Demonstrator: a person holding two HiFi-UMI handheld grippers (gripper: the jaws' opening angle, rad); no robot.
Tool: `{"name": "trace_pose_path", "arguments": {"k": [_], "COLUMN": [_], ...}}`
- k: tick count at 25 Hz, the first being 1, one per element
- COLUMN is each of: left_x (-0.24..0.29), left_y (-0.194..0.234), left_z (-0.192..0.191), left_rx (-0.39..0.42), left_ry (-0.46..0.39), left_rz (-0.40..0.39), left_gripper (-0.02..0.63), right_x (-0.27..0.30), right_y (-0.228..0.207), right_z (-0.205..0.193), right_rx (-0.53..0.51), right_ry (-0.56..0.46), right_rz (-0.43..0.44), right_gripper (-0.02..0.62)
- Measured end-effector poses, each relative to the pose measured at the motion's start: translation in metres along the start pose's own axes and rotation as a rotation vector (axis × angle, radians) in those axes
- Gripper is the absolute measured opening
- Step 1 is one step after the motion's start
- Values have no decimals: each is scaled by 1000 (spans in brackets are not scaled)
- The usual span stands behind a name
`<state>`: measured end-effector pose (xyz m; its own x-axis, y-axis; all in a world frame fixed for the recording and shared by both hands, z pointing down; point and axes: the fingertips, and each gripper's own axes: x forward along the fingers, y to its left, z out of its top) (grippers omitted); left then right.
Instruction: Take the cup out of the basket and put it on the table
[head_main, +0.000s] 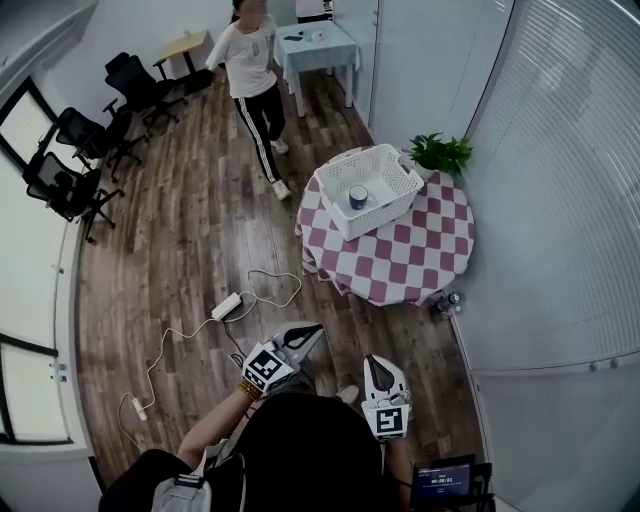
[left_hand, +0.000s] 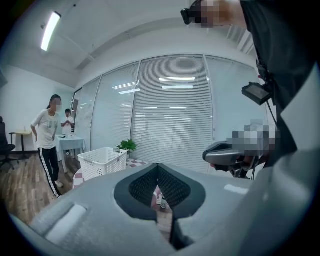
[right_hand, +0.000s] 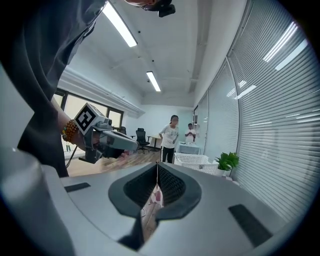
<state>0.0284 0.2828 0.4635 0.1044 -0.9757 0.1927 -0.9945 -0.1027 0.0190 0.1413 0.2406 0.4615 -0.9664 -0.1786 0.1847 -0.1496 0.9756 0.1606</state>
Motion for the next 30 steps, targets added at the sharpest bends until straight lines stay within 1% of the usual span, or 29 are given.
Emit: {"name": "trace_pose_path", "arguments": {"k": [6,8,12,15,19,22,26,30], "left_x": [2,3,9,13,23,33,48,72], "left_y": [-22,-28,-33,-31,-17,2,34,64], "left_z": [7,11,16,17,12,6,1,6], "left_rx": [4,6,7,-2,-28,-52,-74,-89], "left_ry": [-32,-47,-69,-75,-83,-85,-77,-80], "left_rz": [45,55,64,63,58,55,38,-2], "left_gripper": [3,3,3,3,3,3,3,3], "right_x": [-22,-27,-23,-16,2,22,52,88], "right_y": [-11,-13,-16,-16,-19,-26,-37,-56], "right_z": [-10,-13,-8,-9,-17,-21,-12,-2], "right_rx": [15,-10,15,10,0,-16,-7,-12], "right_ry": [-11,-7,-32,-16,3,27,53,71], "right_rz": [11,25,48,59,66,67,60,45], "right_gripper": [11,11,11,11,11,11,11,11]}}
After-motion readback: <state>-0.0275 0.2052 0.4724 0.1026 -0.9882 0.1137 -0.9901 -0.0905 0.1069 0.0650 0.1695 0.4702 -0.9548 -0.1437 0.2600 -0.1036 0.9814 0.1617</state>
